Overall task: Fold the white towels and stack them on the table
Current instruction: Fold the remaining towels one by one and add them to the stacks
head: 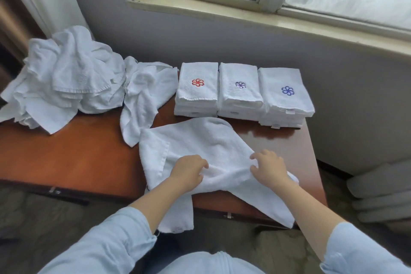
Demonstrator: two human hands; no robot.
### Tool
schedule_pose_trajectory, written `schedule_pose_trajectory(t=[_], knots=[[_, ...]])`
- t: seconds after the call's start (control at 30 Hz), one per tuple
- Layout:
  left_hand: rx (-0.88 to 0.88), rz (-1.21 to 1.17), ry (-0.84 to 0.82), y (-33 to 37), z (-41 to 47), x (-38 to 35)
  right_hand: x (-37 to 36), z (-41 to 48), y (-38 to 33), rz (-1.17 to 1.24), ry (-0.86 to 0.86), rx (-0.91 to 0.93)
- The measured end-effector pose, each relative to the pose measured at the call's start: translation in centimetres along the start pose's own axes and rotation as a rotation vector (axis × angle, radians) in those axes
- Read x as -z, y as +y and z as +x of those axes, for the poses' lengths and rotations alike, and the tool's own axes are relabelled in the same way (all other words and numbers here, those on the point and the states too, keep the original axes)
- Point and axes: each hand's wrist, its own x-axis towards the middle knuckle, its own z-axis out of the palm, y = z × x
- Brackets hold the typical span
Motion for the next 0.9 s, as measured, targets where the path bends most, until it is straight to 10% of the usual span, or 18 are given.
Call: schedule_pose_trajectory(t=[0.27,0.5,0.77,0.9], knots=[[0.331,0.095,0.112,-8.4,-5.1,-0.3,-1.5,1.7,-14.2,0.308,-0.117,0.393],[0.663,-0.229,0.039,-12.0,-7.2,-0.4,-3.8,3.8,-22.3,0.591,-0.48,0.189],[0.625,-0.589,0.137,-15.2,-7.5,2.6,-3.9,5.4,-26.4,1.023,-0.615,0.184],[0.623,-0.652,0.225,-18.0,-7.6,5.8,-2.6,7.0,-30.0,0.985,-0.374,0.313]])
